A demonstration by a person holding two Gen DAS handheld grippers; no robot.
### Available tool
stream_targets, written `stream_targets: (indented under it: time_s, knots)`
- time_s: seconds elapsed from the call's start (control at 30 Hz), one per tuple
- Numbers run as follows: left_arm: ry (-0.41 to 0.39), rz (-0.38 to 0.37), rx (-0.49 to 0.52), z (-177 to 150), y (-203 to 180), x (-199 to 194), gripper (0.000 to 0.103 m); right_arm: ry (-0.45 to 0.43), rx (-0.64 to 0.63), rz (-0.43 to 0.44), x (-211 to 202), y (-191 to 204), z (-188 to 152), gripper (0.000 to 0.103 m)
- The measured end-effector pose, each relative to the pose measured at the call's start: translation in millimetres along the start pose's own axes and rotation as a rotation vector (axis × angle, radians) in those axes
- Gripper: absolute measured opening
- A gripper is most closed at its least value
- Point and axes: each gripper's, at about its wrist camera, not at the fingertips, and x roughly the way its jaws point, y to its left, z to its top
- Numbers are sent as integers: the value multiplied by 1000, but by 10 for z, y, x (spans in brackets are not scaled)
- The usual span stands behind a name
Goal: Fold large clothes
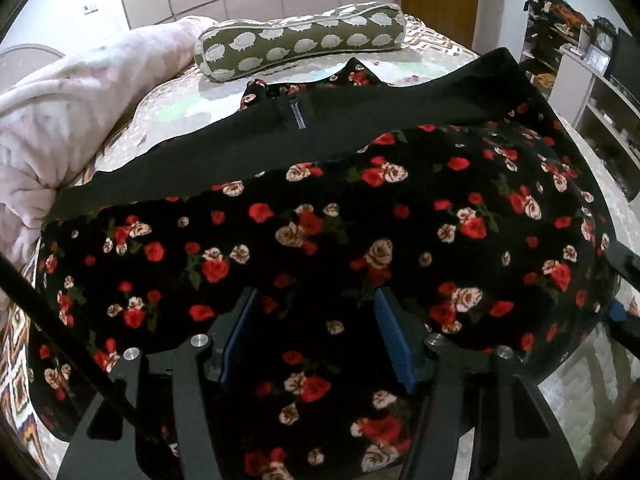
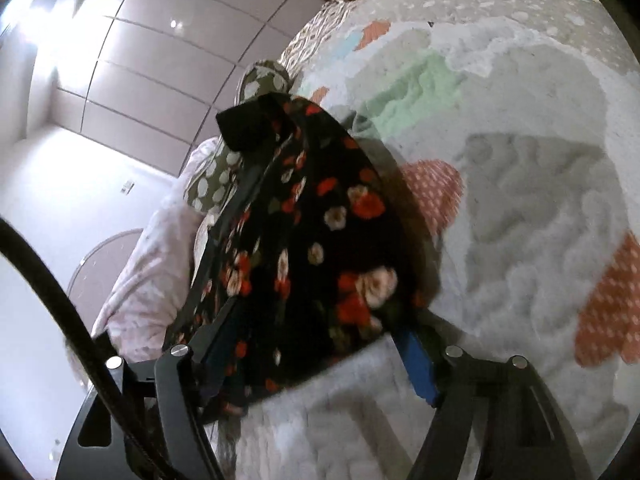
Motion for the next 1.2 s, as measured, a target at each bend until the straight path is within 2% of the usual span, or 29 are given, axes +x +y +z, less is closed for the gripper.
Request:
stream_targets:
  time_s: [0.07,0.1,0.13,0.2,0.23,0.3,0.4,0.5,0.57,0.67,0.77,0.9,0.93,1.0,1.1,1.2]
  knots:
    - [-4,6,0,6,-10,-11,59,-11,-24,-31,61,48,23,75]
    - [2,-3,-3,19,8,-37,58,-11,-31,-50,89,73,38,61]
    - [9,-26,-14,28,48,-89,55,2,-16,-50,119,58,63,41]
    - [14,-98,-69,34,222,-281,39,47,75,-12,163,-16,121,33]
    - [8,-117,-89,27,311,-374,39,56,105,-7,140,-25,144,30]
    - [-42,-144,-154,-45,634,-693,40,60,79,-22,88,131,195,28]
    - [-102,-149,-243,-229,1148,-1068,42,36,-62,-56,13,657,254,26]
    - [-125,-126,-362,-511,1765,-1324,45,21,-271,-79,71,1445,222,25]
    - [-130,-90,-441,-735,2162,-1440,45,21,-470,-94,225,2109,24,24]
    - [-130,-46,-551,-1084,2654,-1565,45,67,-686,-70,568,2877,-442,24]
    - [-128,-18,-645,-1426,3024,-1634,45,152,-834,-28,980,3390,-1044,24]
    - [-120,17,-741,-1806,3412,-1673,45,298,-980,-31,1551,3647,-1847,23]
    - [-117,20,-754,-1858,3462,-1677,45,346,-1032,-55,1732,3648,-2072,23]
    - [-113,24,-771,-1919,3516,-1675,45,380,-1111,-111,1955,3585,-2365,23]
    - [-115,20,-777,-1957,3545,-1685,45,393,-1129,-130,2067,3479,-2498,26]
    - [-119,-6,-776,-1854,3492,-1658,46,408,-1087,-56,1951,3493,-2341,36]
